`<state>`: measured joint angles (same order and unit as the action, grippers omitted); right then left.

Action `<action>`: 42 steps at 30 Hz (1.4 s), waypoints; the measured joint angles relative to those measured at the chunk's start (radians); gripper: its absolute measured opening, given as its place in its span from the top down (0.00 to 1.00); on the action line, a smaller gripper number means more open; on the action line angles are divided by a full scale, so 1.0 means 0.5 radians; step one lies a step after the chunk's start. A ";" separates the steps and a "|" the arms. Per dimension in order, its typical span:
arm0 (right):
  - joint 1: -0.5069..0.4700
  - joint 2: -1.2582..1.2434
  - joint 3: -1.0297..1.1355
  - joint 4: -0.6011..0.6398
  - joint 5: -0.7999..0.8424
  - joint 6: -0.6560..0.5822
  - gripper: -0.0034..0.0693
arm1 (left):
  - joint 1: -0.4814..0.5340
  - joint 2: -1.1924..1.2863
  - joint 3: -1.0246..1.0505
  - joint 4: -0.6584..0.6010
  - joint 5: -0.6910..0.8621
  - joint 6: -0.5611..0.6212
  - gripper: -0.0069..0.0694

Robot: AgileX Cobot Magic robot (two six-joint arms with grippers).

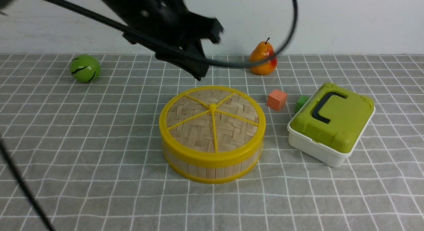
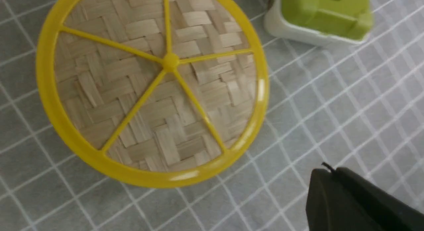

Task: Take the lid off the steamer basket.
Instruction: Use the left arm to lift the lid of the steamer

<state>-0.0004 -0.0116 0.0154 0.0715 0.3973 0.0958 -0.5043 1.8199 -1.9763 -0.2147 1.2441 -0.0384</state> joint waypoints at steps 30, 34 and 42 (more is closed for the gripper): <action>0.000 0.000 0.000 -0.002 0.000 0.000 0.62 | -0.325 0.772 -0.283 1.202 -0.379 -0.743 0.43; 0.000 0.000 0.000 -0.002 0.000 0.000 0.62 | -0.325 0.820 -0.288 1.313 -0.337 -0.882 0.44; 0.000 0.000 0.000 -0.002 0.000 0.000 0.62 | -0.325 0.856 -0.288 1.357 -0.324 -0.957 0.51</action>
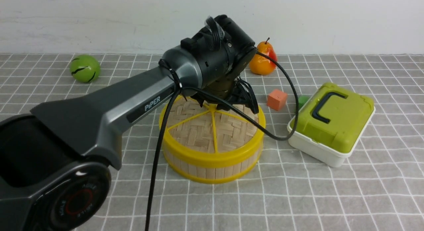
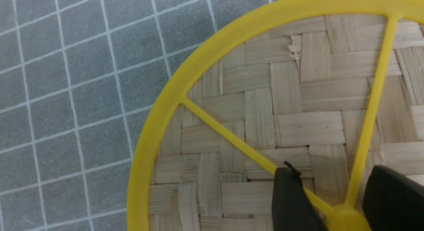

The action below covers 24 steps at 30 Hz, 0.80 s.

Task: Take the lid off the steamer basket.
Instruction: Use the left arm to lift the lid of the steamer

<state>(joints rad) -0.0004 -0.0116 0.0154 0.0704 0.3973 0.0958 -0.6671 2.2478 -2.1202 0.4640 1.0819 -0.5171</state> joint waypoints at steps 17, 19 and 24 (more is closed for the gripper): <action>0.000 0.000 0.000 -0.002 0.000 0.000 0.62 | 0.000 0.027 -0.245 -0.058 0.245 0.005 0.57; 0.000 0.000 0.000 -0.002 0.000 0.000 0.62 | 0.000 0.031 -0.245 -0.116 0.299 0.036 0.56; 0.000 0.000 0.000 -0.002 0.000 0.000 0.62 | 0.000 0.076 -0.245 -0.141 0.308 0.047 0.57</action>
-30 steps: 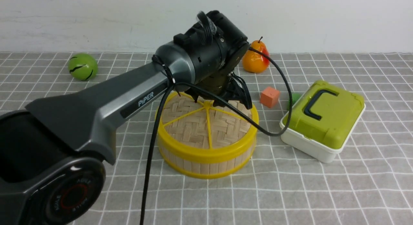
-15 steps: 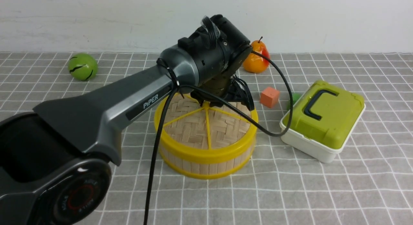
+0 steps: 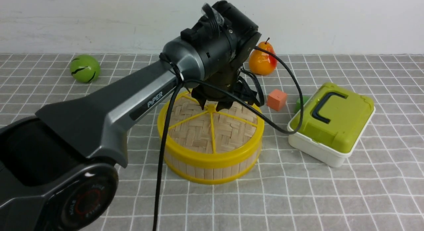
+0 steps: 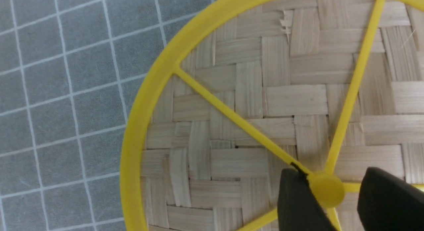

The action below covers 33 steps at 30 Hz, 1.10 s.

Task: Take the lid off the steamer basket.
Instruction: Use the left arm to lift the lid of the steamer, then use the left arm to place the steamer lid on the table

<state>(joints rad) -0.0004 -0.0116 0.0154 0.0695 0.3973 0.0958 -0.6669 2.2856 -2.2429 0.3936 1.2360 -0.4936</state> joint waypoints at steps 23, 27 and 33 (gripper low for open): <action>0.000 0.000 0.000 0.000 0.000 0.000 0.62 | 0.057 -0.255 -0.261 -0.137 -0.042 0.129 0.77; 0.000 0.000 0.000 0.000 0.000 0.000 0.62 | 0.184 -0.527 -0.319 -0.138 0.014 0.272 0.77; 0.000 0.000 0.000 0.000 0.000 0.000 0.62 | 0.612 -0.775 -0.150 -0.206 0.014 0.345 0.77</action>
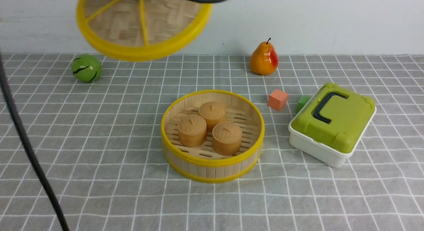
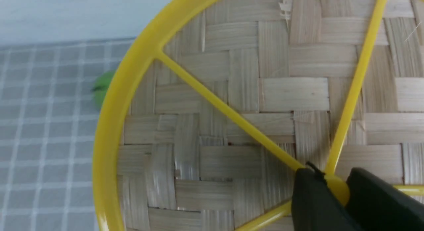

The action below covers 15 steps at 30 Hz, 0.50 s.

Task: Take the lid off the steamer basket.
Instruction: Use the left arm to place the steamer lid on the table

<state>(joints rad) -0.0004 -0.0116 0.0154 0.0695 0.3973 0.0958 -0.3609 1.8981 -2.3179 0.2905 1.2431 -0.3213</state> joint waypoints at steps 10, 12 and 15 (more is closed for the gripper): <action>0.000 0.000 0.000 0.002 0.000 0.000 0.62 | 0.440 -0.121 1.277 -0.168 -0.620 -0.217 0.77; 0.000 0.000 0.000 0.002 0.000 0.000 0.62 | 0.470 -0.115 1.442 -0.154 -0.757 -0.272 0.77; 0.000 0.000 0.000 0.002 0.000 0.000 0.62 | 0.481 -0.073 1.714 -0.065 -1.025 -0.416 0.77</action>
<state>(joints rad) -0.0004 -0.0116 0.0154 0.0704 0.3973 0.0958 -0.1205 1.8618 -1.4610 0.2578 0.7305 -0.5291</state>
